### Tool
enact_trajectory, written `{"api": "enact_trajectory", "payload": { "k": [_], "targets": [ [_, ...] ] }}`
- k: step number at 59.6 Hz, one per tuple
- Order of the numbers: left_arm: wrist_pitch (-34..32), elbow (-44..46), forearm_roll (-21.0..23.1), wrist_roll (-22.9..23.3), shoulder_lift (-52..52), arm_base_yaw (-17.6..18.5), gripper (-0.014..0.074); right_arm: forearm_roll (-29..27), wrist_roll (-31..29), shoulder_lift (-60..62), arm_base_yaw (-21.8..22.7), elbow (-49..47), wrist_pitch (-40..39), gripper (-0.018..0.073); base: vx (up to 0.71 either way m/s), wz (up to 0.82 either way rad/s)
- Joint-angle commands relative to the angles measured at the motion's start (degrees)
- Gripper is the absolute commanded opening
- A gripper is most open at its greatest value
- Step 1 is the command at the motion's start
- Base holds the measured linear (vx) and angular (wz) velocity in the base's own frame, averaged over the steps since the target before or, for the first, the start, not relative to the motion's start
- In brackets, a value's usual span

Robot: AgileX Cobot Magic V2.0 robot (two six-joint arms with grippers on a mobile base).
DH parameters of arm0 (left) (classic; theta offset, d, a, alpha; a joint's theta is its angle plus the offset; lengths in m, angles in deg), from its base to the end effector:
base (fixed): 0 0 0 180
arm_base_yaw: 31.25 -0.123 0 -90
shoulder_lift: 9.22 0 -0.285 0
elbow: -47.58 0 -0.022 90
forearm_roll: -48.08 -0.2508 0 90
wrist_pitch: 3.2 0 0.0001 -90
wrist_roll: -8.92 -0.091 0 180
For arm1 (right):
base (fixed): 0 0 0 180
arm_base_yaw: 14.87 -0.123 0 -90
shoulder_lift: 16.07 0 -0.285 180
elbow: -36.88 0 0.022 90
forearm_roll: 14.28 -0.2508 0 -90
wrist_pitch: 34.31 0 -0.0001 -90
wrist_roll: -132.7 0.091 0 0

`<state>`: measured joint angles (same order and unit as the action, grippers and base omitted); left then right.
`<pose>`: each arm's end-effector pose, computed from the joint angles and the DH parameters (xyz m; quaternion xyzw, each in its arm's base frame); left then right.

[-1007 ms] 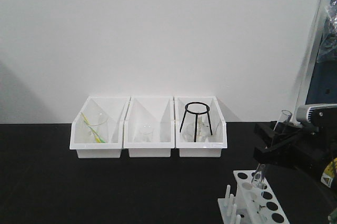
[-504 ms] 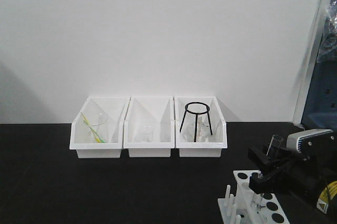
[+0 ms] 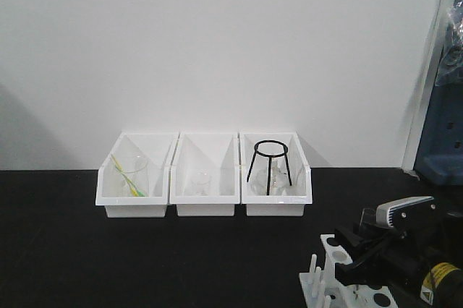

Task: Flip and reinsert test tube from rack

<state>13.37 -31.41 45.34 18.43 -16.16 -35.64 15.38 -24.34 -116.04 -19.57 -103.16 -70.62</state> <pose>0.0543 0.0054 0.1774 -0.0808 0.7756 -0.0083 0.6260 0.3074 0.0520 0.1999 -0.1320 0.7907 0.1347 0.5824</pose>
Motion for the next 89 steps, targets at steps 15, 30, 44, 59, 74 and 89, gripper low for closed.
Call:
{"api": "enact_trajectory", "payload": {
  "k": [15, 30, 44, 59, 74, 89],
  "targets": [
    [-5.0, -0.1, 0.2, 0.0, 0.7, 0.4, -0.0006, -0.3, -0.7, -1.5, 0.0, -1.4, -6.6, 0.0193, 0.0, 0.0],
    [-5.0, -0.1, 0.2, 0.0, 0.7, 0.4, -0.0006, -0.3, -0.3, -1.5, 0.0, -1.4, -6.8, 0.0418, 0.0, 0.0],
    [-5.0, -0.1, 0.2, 0.0, 0.7, 0.4, -0.0006, -0.3, -0.3, 4.0, 0.0, -1.4, -5.9, 0.0507, 0.0, 0.0],
    [-5.0, -0.1, 0.2, 0.0, 0.7, 0.4, -0.0006, 0.1, 4.9, 23.3, 0.0, -1.4, 8.7, 0.0505, 0.0, 0.0],
    [-5.0, -0.1, 0.2, 0.0, 0.7, 0.4, -0.0006, 9.5, 14.9, 45.5, 0.0, 4.7, 16.6, 0.0473, 0.0, 0.0],
    [-5.0, -0.1, 0.2, 0.0, 0.7, 0.4, -0.0006, 10.3, 17.2, 59.3, 0.0, 14.3, 17.7, 0.0395, 0.0, 0.0]
  ]
}}
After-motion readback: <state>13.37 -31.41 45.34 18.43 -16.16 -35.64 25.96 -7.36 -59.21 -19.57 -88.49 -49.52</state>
